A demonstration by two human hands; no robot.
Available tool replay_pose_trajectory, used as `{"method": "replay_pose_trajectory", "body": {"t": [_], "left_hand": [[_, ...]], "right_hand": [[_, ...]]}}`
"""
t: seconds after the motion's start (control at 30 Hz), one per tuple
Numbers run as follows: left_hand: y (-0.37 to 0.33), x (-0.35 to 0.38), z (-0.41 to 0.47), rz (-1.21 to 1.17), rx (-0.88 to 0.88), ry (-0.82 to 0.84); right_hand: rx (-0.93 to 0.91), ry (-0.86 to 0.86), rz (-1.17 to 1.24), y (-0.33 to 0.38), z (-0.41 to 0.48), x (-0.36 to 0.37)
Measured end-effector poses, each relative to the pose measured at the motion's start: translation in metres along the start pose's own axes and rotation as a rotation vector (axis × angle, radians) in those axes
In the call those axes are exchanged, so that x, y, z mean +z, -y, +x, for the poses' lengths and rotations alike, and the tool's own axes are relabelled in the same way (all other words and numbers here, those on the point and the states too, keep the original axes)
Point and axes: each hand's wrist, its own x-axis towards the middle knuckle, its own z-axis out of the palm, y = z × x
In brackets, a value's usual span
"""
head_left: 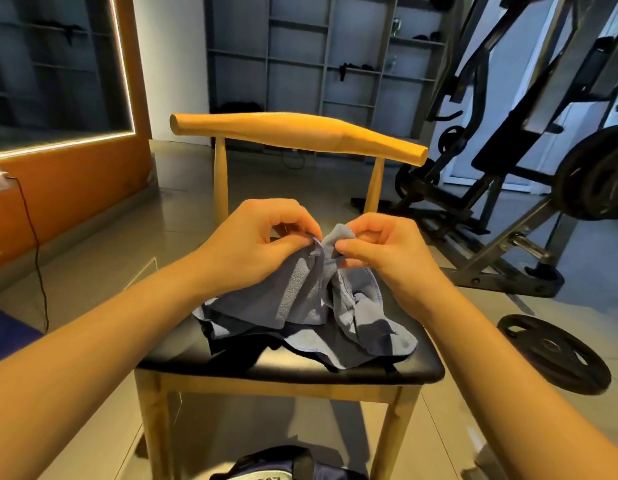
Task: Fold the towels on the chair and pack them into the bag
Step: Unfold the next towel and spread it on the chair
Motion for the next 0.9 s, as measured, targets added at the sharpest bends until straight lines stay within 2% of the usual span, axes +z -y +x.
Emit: {"method": "replay_pose_trajectory", "body": {"t": [0.2,0.43,0.67,0.77,0.9], "left_hand": [[0.0,0.006,0.0,-0.016,0.021,0.01],[-0.004,0.013,-0.001,-0.035,-0.011,-0.001],[-0.003,0.02,-0.001,-0.004,-0.07,-0.049],[-0.002,0.023,0.0,-0.07,-0.143,0.019],[0.01,0.026,-0.005,-0.123,-0.264,0.259]], "right_hand": [[0.063,0.118,-0.023,-0.001,-0.006,0.004],[-0.017,0.116,-0.082,0.006,-0.013,0.008],[-0.003,0.128,-0.13,0.005,-0.015,0.003],[0.002,0.067,-0.16,0.002,-0.015,0.0],[0.106,-0.107,-0.044,0.002,-0.01,-0.022]]}}
